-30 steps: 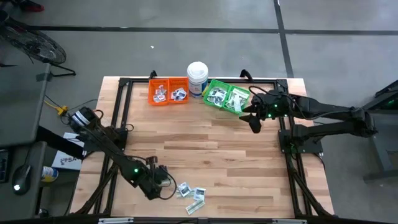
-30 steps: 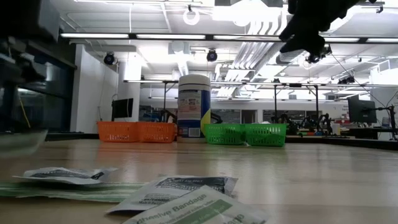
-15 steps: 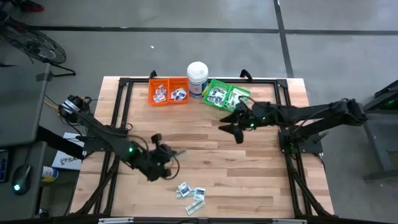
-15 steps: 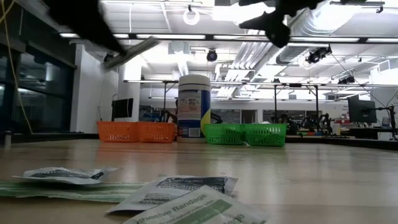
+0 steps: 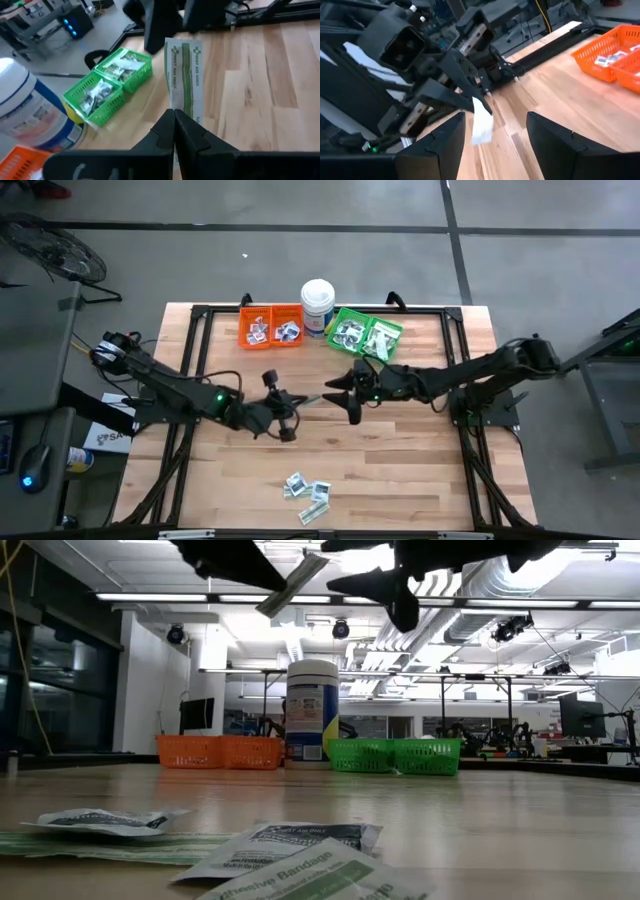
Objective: Pick & Place First Aid Supplies
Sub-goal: Put the green bandage pack into the right green bin
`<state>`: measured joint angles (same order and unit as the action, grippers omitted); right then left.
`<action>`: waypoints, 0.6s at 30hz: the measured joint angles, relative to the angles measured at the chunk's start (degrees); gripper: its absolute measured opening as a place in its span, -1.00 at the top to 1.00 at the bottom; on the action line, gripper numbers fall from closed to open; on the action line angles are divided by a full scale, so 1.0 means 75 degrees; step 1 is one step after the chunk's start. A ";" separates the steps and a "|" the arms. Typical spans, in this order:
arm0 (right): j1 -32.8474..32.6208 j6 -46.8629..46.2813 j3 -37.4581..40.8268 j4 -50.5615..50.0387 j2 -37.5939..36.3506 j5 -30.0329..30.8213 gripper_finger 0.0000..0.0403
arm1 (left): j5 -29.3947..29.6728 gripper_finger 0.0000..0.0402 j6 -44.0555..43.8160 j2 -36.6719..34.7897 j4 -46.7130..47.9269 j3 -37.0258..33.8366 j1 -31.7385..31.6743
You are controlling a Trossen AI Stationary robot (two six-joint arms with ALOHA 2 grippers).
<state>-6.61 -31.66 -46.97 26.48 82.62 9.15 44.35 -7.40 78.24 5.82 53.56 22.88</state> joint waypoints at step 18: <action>-0.0024 -0.0309 -0.0002 0.0667 0.0525 0.0379 0.31 | -0.0398 1.00 0.0761 -0.0003 -0.0361 0.0003 -0.0409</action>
<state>-6.79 -33.98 -46.98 31.48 86.56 11.99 41.37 -1.69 78.22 3.11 53.58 19.81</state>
